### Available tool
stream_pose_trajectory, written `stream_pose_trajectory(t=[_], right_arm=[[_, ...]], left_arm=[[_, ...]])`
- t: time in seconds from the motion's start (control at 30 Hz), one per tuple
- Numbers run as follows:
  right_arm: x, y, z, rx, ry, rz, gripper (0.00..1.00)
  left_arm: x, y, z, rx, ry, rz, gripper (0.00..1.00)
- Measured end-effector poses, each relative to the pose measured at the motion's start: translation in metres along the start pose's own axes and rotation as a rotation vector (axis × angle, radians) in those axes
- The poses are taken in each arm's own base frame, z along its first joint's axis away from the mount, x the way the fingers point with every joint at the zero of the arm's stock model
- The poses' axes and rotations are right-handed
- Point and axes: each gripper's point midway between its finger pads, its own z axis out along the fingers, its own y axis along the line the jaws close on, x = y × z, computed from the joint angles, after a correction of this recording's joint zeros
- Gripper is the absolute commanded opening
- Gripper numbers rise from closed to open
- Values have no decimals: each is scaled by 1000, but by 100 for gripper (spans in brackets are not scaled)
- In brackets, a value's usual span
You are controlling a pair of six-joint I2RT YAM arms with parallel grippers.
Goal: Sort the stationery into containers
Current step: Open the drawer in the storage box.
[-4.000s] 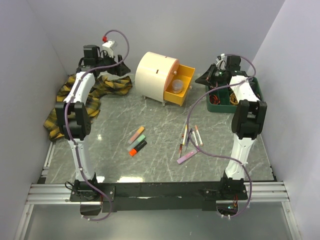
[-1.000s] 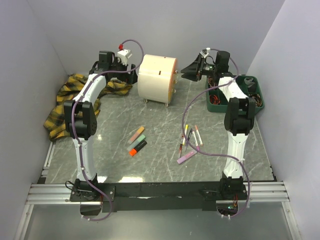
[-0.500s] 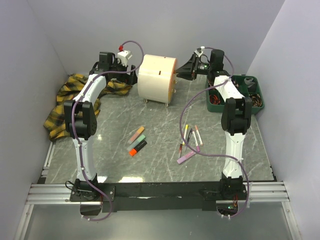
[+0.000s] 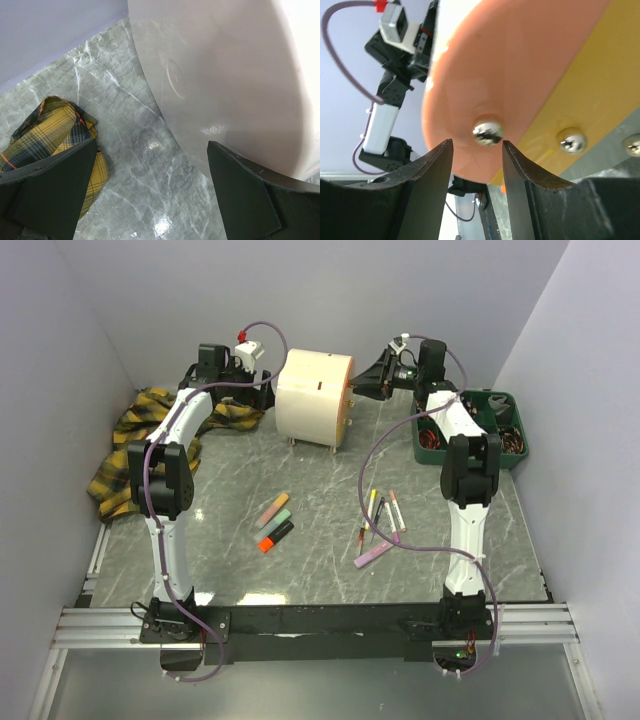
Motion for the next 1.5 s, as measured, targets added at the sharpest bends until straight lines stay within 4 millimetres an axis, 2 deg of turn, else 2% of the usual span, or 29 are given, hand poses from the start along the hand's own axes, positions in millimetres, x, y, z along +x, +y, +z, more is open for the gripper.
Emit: stream_pose_trajectory(t=[0.2, 0.47, 0.7, 0.83, 1.0, 1.13, 1.33, 1.5], right_arm=[[0, -16, 4, 18, -4, 26, 52], [-10, -9, 5, 21, -26, -15, 48], [-9, -10, 6, 24, -24, -17, 36], [-8, -9, 8, 25, -22, -19, 33], [-8, -10, 8, 26, -23, -19, 18], [-8, -10, 8, 27, -24, -23, 14], [-9, -17, -1, 27, -24, -29, 13], [-13, -21, -25, 32, -38, -23, 12]], left_arm=[[0, 0, 0, -1, 0, 3, 99], [0, 0, 0, 0, 0, 3, 99], [0, 0, 0, 0, 0, 2, 99], [0, 0, 0, 0, 0, 2, 99], [0, 0, 0, 0, 0, 3, 99], [0, 1, 0, -4, 2, 8, 99], [1, 4, 0, -19, 5, 17, 99], [1, 5, 0, -25, 6, 17, 99]])
